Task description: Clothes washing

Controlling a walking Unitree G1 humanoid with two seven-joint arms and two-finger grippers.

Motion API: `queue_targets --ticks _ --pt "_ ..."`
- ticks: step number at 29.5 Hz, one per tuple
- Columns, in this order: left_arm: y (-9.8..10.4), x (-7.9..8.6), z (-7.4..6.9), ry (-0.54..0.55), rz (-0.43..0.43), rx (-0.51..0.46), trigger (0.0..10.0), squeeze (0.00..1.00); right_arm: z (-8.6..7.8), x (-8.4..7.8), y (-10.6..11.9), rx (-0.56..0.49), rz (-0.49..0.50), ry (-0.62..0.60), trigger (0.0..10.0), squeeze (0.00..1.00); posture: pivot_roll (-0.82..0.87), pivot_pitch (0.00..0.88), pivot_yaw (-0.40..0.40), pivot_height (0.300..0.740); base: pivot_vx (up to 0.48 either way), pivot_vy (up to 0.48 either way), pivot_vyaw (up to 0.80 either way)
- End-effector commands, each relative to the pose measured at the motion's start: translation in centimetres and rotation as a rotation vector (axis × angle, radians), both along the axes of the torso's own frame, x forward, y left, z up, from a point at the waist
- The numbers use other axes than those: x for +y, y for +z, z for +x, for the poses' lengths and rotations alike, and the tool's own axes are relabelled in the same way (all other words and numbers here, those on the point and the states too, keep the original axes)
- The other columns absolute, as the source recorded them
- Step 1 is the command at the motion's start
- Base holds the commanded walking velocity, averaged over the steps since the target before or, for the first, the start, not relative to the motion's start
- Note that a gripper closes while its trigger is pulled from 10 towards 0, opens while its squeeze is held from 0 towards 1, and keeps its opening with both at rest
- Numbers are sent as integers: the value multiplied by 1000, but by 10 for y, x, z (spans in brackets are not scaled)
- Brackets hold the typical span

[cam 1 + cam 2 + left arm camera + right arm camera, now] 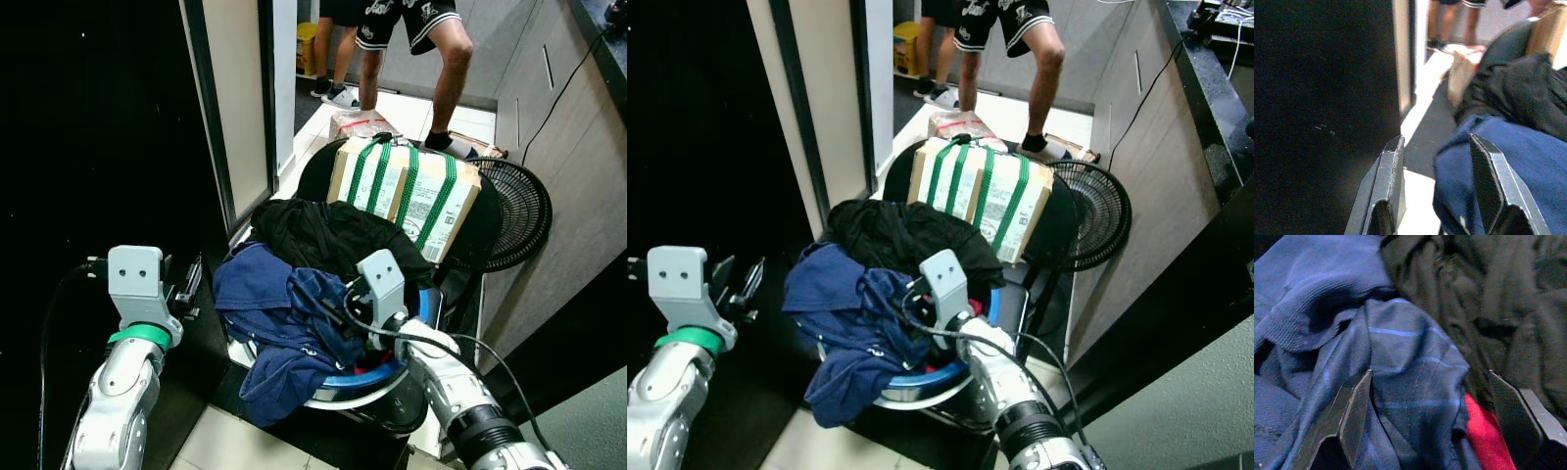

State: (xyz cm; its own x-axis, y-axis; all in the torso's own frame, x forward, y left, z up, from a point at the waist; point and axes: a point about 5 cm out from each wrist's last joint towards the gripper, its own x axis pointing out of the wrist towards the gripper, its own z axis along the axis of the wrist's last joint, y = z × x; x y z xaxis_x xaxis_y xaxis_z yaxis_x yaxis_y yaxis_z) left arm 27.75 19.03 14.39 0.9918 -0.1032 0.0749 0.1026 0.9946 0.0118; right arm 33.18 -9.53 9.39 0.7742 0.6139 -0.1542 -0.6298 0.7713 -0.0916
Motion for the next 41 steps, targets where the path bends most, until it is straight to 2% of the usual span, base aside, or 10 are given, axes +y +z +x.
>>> queue_targets --ticks 1,3,7,8,9,10,30,38,41 --pt "-3 -9 -7 -115 -6 16 10000 0 -6 3 -12 32 -27 30 10000 0 132 47 50 740 0 0 0" --pt "-4 -21 -17 -287 9 28 10000 0 -9 4 -15 32 -38 45 10000 0 133 45 50 740 0 0 0" --pt "-6 -27 -22 -359 46 49 10000 0 -11 5 -16 36 -42 63 10000 0 134 44 51 740 0 0 0" --pt "-8 -28 -23 -364 59 54 10000 0 -12 5 -18 39 -44 70 4824 0 134 42 53 740 0 0 0" --pt "-8 -28 -23 -364 59 54 10000 0 -12 5 -18 39 -44 70 4824 0 134 42 53 740 0 0 0" --pt "-8 -29 -23 -366 71 57 10000 0 -13 4 -19 44 -46 77 0 0 133 39 55 740 0 0 0" --pt "-8 -32 -21 -386 91 47 10000 0 -15 6 -20 29 -24 101 0 0 122 33 57 740 0 0 0" --pt "-8 -31 -20 -365 82 40 10000 0 -13 6 -15 13 11 97 0 0 121 35 56 740 0 0 0" --pt "-7 -29 -19 -353 71 33 10000 0 -10 5 -8 -7 59 76 0 0 120 31 55 740 0 0 0"
